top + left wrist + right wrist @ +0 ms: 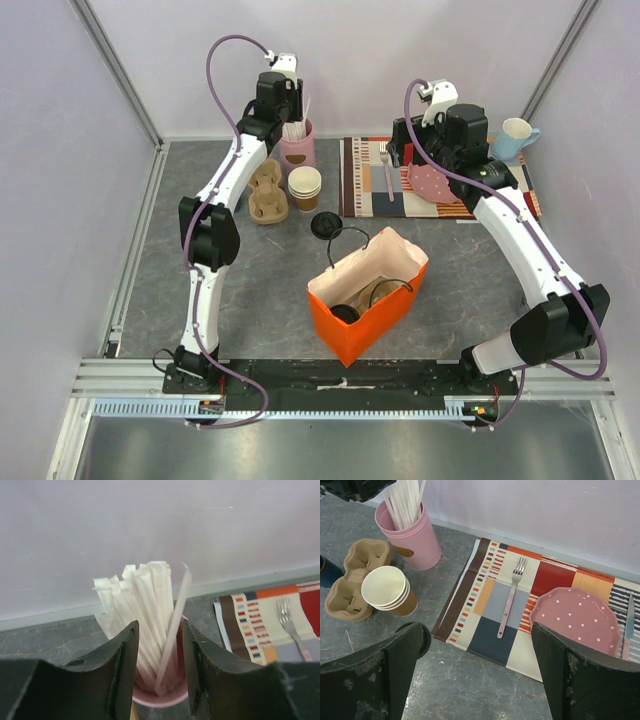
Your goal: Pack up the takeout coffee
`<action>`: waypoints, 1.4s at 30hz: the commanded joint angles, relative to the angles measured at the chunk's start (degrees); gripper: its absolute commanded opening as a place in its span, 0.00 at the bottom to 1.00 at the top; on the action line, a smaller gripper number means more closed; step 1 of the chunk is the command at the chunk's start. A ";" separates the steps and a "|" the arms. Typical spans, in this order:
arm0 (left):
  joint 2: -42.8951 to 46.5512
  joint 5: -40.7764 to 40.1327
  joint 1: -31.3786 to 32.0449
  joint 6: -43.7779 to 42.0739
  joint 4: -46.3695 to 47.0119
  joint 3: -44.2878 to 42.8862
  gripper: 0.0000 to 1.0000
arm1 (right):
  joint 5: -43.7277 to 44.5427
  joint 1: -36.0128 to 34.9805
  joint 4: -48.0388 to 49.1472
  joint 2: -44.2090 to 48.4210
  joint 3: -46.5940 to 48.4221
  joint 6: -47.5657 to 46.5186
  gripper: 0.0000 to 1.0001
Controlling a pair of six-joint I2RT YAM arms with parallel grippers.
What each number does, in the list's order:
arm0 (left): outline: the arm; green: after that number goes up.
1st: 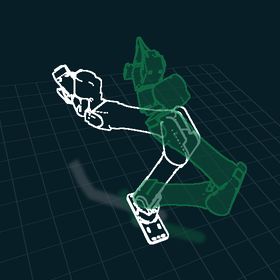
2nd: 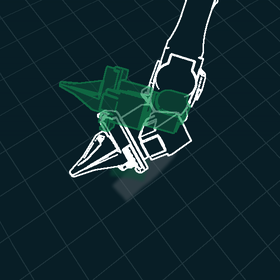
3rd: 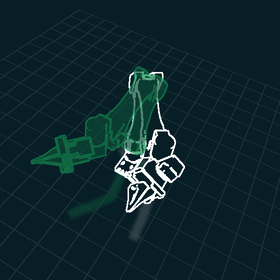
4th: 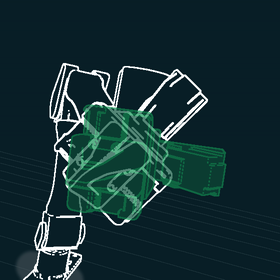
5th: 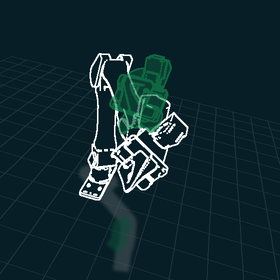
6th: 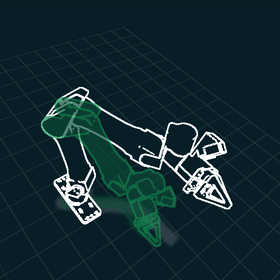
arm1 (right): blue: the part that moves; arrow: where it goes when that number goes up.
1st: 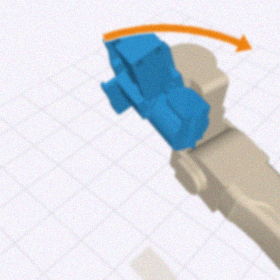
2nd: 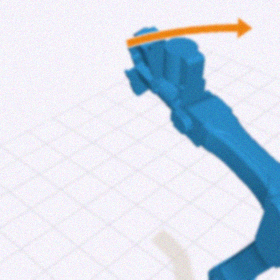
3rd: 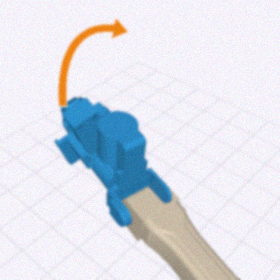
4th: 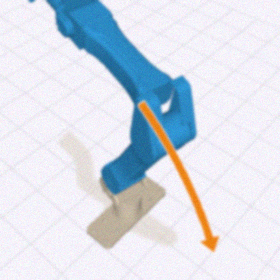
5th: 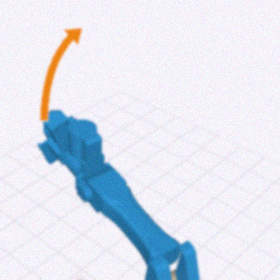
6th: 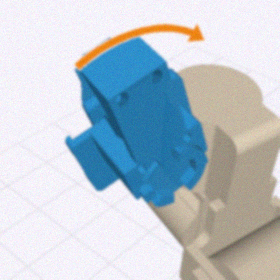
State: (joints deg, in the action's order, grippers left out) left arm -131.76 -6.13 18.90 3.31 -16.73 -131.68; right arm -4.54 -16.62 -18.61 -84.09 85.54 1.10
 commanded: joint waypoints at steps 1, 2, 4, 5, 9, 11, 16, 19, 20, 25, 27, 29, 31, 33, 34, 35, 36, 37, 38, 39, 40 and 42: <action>-4.20 -5.80 -0.26 -2.34 9.34 -5.34 0.46 | 1.02 0.19 -0.72 -0.37 2.79 -0.66 0.98; -4.81 -9.04 -0.26 -2.61 10.04 -5.52 0.46 | 1.28 0.19 -0.81 -0.19 2.88 -0.58 0.98; -4.99 -9.95 -0.35 -3.22 10.49 -6.48 0.44 | 1.63 0.10 -1.16 0.25 2.79 -0.40 0.98; -4.38 -9.08 -0.52 -3.48 10.23 -6.57 0.43 | 2.16 0.19 -1.25 0.42 2.79 -0.40 0.98; -1.83 -0.04 -0.70 -3.93 5.76 -6.14 0.41 | 2.86 0.19 -1.60 0.95 2.53 0.21 0.98; -0.08 5.85 -0.96 -2.27 3.12 -5.09 0.42 | 2.78 0.19 -1.60 1.30 2.27 0.74 0.98; 0.37 9.30 -3.16 1.35 -0.05 -7.18 0.43 | 3.22 0.19 -1.69 2.70 0.95 1.01 0.98; -0.34 6.49 -4.48 -0.40 -0.49 -8.24 0.43 | 3.83 0.10 -1.78 3.23 0.16 0.92 0.98; -0.16 6.83 -4.57 -1.98 -1.10 -8.07 0.43 | 3.83 0.19 -1.87 3.32 0.07 1.00 0.98; 0.72 10.18 -4.83 -3.22 -1.55 -6.49 0.45 | 3.74 0.19 -1.96 3.06 0.33 0.74 0.98; -0.07 9.21 -5.53 -3.22 -0.50 -6.57 0.45 | 3.74 0.19 -1.96 3.06 0.42 0.65 0.98; -1.30 9.03 -6.24 -5.40 0.12 -6.49 0.46 | 3.83 0.19 -2.13 2.97 0.42 0.57 0.98; -1.91 8.77 -6.15 -7.43 0.99 -5.70 0.46 | 3.83 0.10 -2.13 2.97 0.42 0.48 0.98; -2.09 9.38 -6.24 -8.14 2.40 -4.73 0.47 | 3.92 0.19 -2.13 2.97 0.51 0.30 0.98; -2.27 9.82 -6.24 -8.49 2.67 -4.38 0.47 | 4.01 0.19 -2.13 2.97 0.51 0.30 0.98; -2.62 9.91 -6.15 -8.41 2.84 -4.38 0.47 | 4.01 0.19 -2.22 2.97 0.59 0.22 0.98; -2.79 10.17 -6.24 -8.32 3.45 -4.38 0.47 | 4.01 0.10 -2.31 2.88 0.77 0.13 0.98; -2.97 10.17 -6.24 -8.32 3.89 -4.29 0.47 | 4.01 0.19 -2.48 2.71 1.12 0.13 0.98; -3.23 9.83 -6.24 -8.15 4.33 -4.29 0.44 | 4.01 0.19 -2.57 2.71 1.21 0.04 0.98; -3.32 9.65 -6.24 -8.15 4.60 -4.29 0.43 | 4.01 0.10 -2.66 2.62 1.38 -0.05 0.98; -3.50 9.91 -6.33 -8.23 4.86 -4.38 0.42 | 4.09 0.19 -2.75 2.62 1.56 -0.14 0.98; -3.59 11.57 -6.41 -8.06 4.87 -3.85 0.42 | 4.18 0.27 -2.83 2.62 1.74 -0.14 0.98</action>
State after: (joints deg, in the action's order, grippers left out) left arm -134.91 2.98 12.88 -2.68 -15.51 -135.98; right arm -1.26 -16.60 -21.61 -82.46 85.56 1.30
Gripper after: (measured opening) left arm 0.424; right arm 0.980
